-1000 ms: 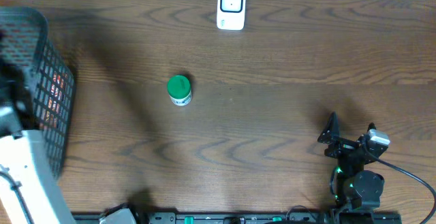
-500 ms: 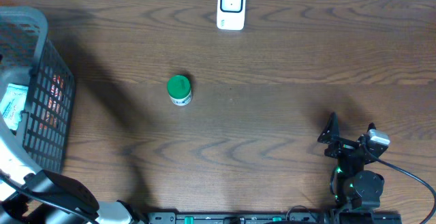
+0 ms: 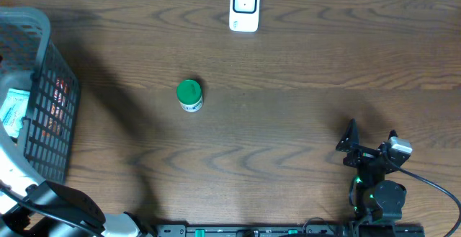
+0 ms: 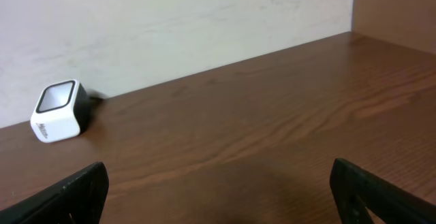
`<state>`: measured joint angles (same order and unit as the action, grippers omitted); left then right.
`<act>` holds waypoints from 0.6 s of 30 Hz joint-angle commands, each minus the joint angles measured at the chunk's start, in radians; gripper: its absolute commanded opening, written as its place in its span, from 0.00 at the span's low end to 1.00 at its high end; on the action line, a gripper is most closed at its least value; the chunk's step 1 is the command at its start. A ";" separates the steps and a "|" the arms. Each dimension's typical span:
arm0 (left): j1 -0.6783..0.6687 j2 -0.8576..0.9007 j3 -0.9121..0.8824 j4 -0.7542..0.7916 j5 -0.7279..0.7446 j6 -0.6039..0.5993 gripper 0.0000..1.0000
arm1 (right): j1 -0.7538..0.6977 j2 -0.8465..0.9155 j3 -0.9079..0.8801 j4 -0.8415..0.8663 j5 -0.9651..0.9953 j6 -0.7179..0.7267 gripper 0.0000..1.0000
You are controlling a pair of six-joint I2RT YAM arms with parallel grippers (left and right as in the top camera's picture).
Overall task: Scan the item barcode
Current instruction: 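Move the left gripper back over the basket and lower inside, then grasp the mint-green toilet tissue wipes pack with the left gripper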
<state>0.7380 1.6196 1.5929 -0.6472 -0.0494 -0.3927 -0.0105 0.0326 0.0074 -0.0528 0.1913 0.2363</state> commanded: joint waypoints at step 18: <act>0.002 0.056 0.002 0.033 0.013 -0.002 0.98 | 0.006 0.000 -0.002 -0.003 0.002 -0.010 0.99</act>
<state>0.7380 1.6630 1.5929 -0.6205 -0.0467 -0.3927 -0.0105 0.0326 0.0074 -0.0528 0.1909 0.2363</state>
